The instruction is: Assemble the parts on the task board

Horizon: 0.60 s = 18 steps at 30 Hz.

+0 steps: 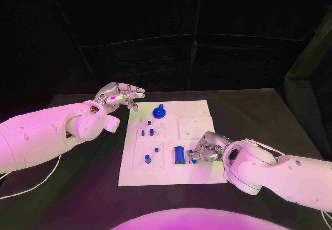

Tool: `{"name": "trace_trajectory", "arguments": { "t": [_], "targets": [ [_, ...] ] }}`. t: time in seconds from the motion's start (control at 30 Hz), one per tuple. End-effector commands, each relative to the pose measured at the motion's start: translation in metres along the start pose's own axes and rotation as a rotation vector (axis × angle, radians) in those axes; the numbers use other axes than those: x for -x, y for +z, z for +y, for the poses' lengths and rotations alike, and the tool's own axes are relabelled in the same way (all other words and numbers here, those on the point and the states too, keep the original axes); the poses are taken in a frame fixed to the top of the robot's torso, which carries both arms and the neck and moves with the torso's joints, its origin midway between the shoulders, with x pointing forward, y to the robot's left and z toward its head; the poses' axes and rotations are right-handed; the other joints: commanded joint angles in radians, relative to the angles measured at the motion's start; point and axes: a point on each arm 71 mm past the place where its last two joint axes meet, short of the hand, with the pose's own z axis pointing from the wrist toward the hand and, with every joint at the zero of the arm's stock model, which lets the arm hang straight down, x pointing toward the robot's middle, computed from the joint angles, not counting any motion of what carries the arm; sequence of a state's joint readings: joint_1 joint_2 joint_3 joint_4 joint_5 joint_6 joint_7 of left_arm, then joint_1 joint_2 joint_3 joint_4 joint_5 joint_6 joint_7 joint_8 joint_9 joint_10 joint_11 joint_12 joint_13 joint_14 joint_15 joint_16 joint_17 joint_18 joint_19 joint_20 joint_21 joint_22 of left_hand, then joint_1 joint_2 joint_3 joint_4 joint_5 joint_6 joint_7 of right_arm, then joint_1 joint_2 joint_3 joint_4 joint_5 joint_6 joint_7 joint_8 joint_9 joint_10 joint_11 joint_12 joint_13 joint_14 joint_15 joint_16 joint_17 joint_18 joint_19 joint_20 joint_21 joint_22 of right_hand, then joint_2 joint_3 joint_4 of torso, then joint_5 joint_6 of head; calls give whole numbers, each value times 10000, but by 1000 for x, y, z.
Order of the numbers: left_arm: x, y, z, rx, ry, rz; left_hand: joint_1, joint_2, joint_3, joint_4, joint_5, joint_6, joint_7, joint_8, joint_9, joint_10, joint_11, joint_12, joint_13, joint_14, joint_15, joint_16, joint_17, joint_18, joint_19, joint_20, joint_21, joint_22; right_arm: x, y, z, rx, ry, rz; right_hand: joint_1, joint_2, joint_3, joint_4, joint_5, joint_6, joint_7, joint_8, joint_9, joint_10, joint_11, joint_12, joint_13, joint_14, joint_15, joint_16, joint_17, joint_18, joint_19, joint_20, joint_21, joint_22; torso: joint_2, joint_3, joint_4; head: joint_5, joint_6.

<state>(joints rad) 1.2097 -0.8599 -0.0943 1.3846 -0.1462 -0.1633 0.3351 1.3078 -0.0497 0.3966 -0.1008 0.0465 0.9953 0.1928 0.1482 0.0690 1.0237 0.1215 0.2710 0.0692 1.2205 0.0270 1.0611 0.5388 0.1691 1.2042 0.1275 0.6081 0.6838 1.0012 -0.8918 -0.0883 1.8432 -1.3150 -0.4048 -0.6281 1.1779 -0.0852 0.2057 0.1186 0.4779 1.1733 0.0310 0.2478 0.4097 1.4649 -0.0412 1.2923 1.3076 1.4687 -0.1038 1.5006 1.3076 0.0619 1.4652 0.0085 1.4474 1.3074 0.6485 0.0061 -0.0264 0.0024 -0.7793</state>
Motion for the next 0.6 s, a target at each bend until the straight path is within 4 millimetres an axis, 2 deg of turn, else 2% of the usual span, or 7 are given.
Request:
{"name": "trace_trajectory", "arguments": {
  "t": [0.03, 0.37, 0.47, 0.5, 0.57, 0.6],
  "targets": [
    [-1, 0, -1, -37, -64, 92, 17, 5, 44, 0, 25, -37, 0, 45, -8, -87, -10, 49, -14, -63, 25, -57, -15, 133, -64, -17, -30, -11, -2, 1, -1, -99, -206, 125, -89, -28, -76, 28, -99, -35, -46, 45, 22, 194, -55, 15, 916, 784, -53, 51, 1367, -185, 352, -88, 60, 691, 1, 6, -7, 1, -3],
    [-1, 1, -1, -27, -65, 101, 26, 5, 52, -13, 25, -49, 3, 48, -10, -103, -7, 58, -16, -75, 25, -62, -45, 133, -63, -18, -38, -17, -2, 2, 1, -19, -216, 123, -250, -34, -185, 132, -378, -51, -36, 83, 75, 205, -45, 20, 936, 786, -46, 55, 1378, -186, 353, -83, 57, 692, -4, 7, -13, -3, -28],
    [-1, 1, -1, -24, -67, 106, 26, 5, 52, -13, 25, -49, 3, 48, -10, -103, -7, 58, -16, -75, 25, -62, -45, 133, -63, -18, -38, -17, -2, 2, 0, -78, -285, 106, -586, -99, -431, 349, -629, -44, -4, 108, 105, 209, -14, 9, 941, 784, -22, 50, 1371, -188, 355, -71, 58, 697, -3, 2, -9, -10, -29],
    [-1, 1, -1, -22, -67, 105, 26, 5, 52, -13, 25, -49, 3, 48, -10, -103, -7, 58, -16, -75, 25, -62, -45, 133, -63, -18, -38, -17, -2, 2, -1, -114, -304, 72, -798, -146, -635, 488, -910, -44, 8, 120, 122, 210, -2, 0, 942, 783, -9, 48, 1369, -189, 355, -60, 57, 699, -2, 0, -8, -11, -30],
    [-1, 1, -1, -19, -65, 101, 26, 5, 52, -13, 25, -49, 3, 48, -10, -103, -7, 58, -16, -75, 25, -62, -45, 133, -63, -18, -38, -17, -1, 2, -2, -139, -336, -11, -1075, -189, -1013, 715, -2031, -93, 25, 125, 151, 174, 15, -96, 900, 774, 9, 26, 1332, -179, 334, -42, 23, 652, -6, -1, -5, -21, -29],
    [-1, 1, -1, -18, -65, 100, 26, 5, 52, -13, 25, -49, 3, 48, -10, -103, -7, 58, -16, -75, 25, -62, -45, 133, -63, -18, -38, -17, -1, 2, -2, -140, -339, -27, -1099, -190, -1088, 750, -2245, -110, 28, 124, 157, 165, 19, -116, 892, 773, 10, 21, 1325, -176, 330, -40, 16, 643, -6, -1, -5, -21, -29]
  ]
}}
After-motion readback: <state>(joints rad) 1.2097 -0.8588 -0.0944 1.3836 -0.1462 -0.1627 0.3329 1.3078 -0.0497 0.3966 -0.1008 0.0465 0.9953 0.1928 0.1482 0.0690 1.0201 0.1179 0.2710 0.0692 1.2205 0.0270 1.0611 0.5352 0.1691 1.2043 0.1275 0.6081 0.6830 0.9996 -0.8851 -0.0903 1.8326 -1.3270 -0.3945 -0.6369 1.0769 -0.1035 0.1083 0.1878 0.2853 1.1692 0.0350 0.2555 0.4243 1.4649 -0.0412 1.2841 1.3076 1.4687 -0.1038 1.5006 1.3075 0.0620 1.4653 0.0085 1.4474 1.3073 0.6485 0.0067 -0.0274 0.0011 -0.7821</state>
